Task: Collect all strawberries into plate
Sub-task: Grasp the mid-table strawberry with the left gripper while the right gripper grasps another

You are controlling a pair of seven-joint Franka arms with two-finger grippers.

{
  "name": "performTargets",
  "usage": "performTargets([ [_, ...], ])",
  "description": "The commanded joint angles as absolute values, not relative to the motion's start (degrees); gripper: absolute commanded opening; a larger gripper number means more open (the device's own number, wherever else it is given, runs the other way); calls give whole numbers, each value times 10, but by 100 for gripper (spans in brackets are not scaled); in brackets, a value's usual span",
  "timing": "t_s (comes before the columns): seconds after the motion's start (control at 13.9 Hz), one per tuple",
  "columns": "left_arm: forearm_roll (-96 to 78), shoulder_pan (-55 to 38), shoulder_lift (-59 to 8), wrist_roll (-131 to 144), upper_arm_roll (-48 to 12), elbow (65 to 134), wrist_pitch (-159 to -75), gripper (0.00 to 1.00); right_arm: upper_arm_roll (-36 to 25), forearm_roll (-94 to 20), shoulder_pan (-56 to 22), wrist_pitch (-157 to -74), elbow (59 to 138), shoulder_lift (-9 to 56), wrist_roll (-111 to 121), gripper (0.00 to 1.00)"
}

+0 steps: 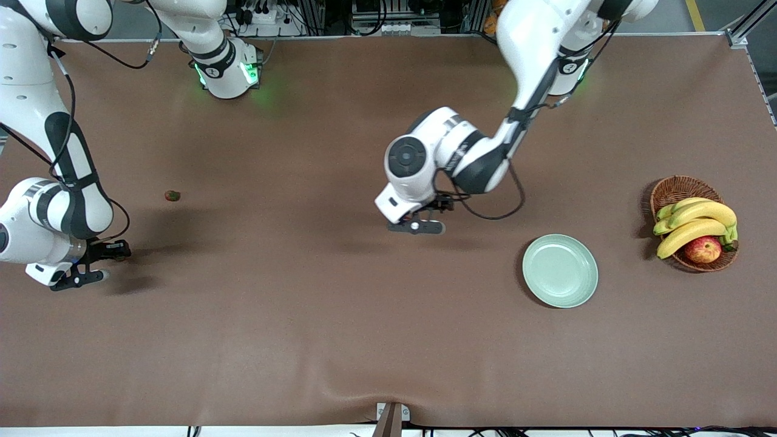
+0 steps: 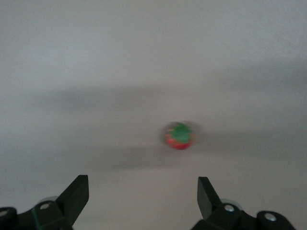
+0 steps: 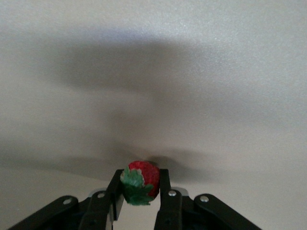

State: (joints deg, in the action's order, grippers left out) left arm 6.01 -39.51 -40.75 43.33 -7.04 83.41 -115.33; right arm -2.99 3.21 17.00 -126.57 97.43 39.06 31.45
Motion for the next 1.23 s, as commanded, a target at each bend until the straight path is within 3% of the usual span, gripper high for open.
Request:
performTargets([
  [0.0,71,-408,-441,468,-65,816,-1202,100,-22,32,171,-1203,939,382,309,0],
  [0.29,66,-403,-458,471,-65,822,-1280,100,-20,30,151,-1117,885,381,278,0],
  [0.94,66,-402,-460,460,-66,869,-1281,100,-18,13,109,-956,806,378,178,0],
  [1.15,66,-398,-461,461,-66,868,-1281,76,-18,-10,91,-915,788,377,135,0],
])
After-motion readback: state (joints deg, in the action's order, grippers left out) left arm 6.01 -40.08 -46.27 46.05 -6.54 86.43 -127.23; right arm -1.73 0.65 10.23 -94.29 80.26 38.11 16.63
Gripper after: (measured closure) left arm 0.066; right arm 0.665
